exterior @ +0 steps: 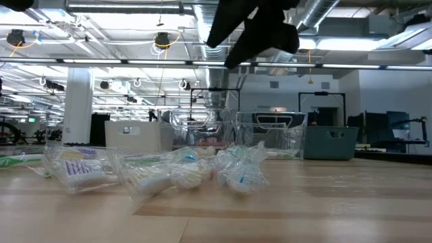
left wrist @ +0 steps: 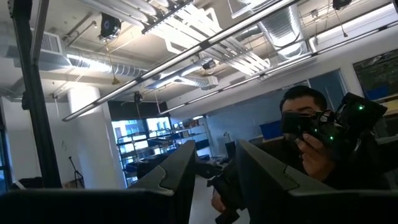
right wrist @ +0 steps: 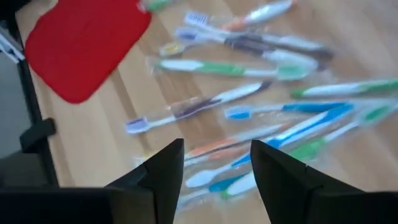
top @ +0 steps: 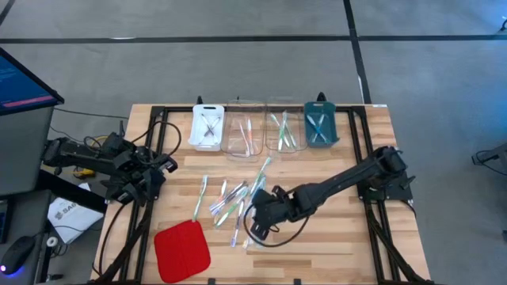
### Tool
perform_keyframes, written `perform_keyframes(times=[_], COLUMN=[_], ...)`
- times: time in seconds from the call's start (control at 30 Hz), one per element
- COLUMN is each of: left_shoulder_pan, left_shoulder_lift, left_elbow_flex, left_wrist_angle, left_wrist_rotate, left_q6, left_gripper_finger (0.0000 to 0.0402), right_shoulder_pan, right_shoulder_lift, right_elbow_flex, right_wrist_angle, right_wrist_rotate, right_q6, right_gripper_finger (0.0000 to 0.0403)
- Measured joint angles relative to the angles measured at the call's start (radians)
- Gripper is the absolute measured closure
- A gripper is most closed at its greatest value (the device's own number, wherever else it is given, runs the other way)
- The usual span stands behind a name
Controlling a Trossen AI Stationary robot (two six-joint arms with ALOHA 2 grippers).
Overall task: Pick & Place Toothbrushes
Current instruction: Put the green toothbrush into the right transparent bin
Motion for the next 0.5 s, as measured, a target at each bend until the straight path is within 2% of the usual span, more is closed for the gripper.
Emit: perform_keyframes(times=[0.3, 0.5], left_shoulder_pan=[0.000, 0.000], left_shoulder_lift=[0.000, 0.000], left_elbow_flex=[0.000, 0.000], left_wrist_angle=[0.000, 0.000], left_wrist_rotate=[0.000, 0.000], left_q6=[0.000, 0.000], left_gripper_finger=[0.0293, 0.0293], right_shoulder_pan=[-0.012, -0.048], right_shoulder_lift=[0.038, 0.038], right_elbow_flex=[0.001, 0.001], right_wrist_angle=[-0.103, -0.117], right_wrist_rotate=[-0.021, -0.014], right_q6=[0.141, 0.161], right_gripper_finger=[0.0230, 0.0240])
